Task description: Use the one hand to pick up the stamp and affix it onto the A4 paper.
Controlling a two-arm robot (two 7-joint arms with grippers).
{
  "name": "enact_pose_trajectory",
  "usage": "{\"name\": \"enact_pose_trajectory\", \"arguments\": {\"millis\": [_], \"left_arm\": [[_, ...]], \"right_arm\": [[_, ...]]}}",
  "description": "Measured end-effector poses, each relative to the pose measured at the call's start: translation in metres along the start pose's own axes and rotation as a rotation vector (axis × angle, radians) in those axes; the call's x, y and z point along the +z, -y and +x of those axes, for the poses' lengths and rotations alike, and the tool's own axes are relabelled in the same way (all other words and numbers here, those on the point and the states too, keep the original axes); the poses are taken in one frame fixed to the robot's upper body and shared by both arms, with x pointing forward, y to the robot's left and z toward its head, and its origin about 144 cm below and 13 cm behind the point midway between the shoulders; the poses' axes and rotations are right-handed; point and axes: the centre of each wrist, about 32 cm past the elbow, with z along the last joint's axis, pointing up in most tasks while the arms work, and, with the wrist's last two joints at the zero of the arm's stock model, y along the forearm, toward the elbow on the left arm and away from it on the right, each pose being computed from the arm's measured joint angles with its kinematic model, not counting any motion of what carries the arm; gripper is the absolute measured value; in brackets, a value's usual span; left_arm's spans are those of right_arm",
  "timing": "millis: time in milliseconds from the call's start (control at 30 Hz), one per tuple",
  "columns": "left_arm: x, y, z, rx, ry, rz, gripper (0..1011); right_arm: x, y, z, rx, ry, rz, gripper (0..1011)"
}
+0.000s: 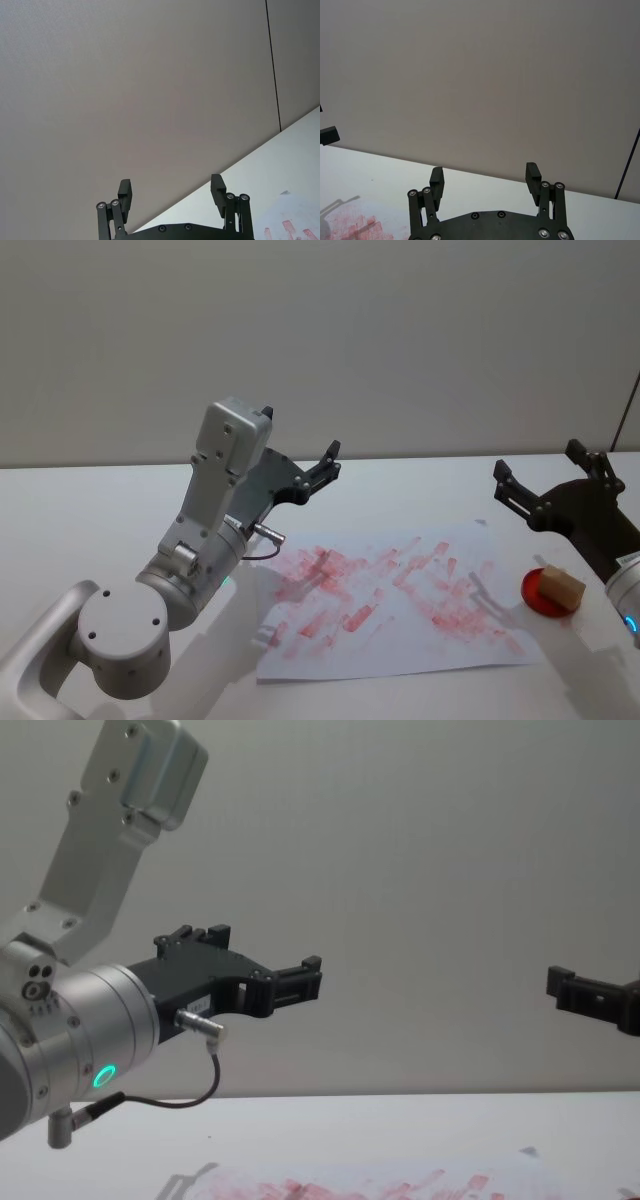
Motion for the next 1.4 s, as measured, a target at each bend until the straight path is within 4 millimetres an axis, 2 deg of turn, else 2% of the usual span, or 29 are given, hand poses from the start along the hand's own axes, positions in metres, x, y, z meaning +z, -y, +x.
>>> {"name": "enact_pose_trajectory", "arguments": {"millis": [1400], "left_arm": [[0.0, 0.0, 0.0, 0.0, 0.0, 0.0, 1001]], "right_arm": [[-0.0019, 0.0031, 0.0011, -0.005, -0.001, -0.006, 1001]]}}
